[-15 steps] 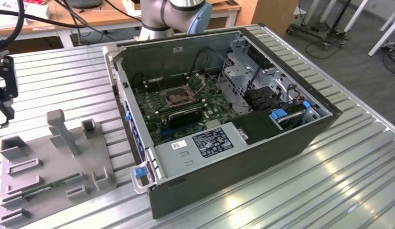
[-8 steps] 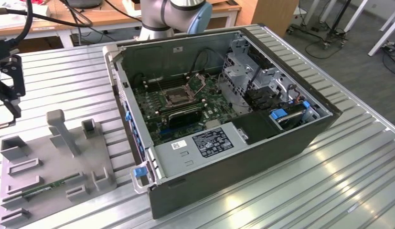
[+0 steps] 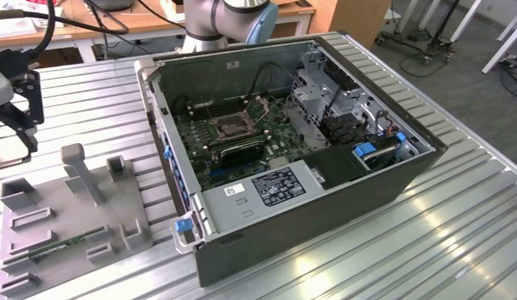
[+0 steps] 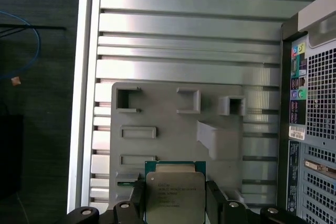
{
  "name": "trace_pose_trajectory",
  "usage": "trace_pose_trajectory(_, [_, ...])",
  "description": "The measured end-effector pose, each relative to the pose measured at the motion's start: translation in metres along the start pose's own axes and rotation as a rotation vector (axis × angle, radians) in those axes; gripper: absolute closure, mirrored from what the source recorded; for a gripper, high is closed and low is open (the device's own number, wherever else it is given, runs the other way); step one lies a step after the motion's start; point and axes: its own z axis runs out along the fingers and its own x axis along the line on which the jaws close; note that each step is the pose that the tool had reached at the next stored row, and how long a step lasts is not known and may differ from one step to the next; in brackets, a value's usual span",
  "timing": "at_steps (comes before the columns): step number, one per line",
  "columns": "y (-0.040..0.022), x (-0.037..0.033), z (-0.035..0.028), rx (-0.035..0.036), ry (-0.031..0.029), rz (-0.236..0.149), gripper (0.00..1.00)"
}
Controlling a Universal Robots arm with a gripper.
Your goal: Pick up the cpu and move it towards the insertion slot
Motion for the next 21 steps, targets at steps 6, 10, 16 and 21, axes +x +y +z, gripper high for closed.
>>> trace_pose_trajectory(6, [-0.0002, -0.0078, -0.0001, 0.0001, 0.0002, 0.000, 0.45])
trace_pose_trajectory(10, [-0.0004, -0.0128, -0.0001, 0.0001, 0.0002, 0.000, 0.45])
trace_pose_trajectory(16, [-0.0006, -0.0194, 0.0000, 0.0001, 0.0001, 0.000, 0.45])
trace_pose_trajectory(21, [-0.0008, -0.0252, -0.0001, 0.0001, 0.0002, 0.000, 0.45])
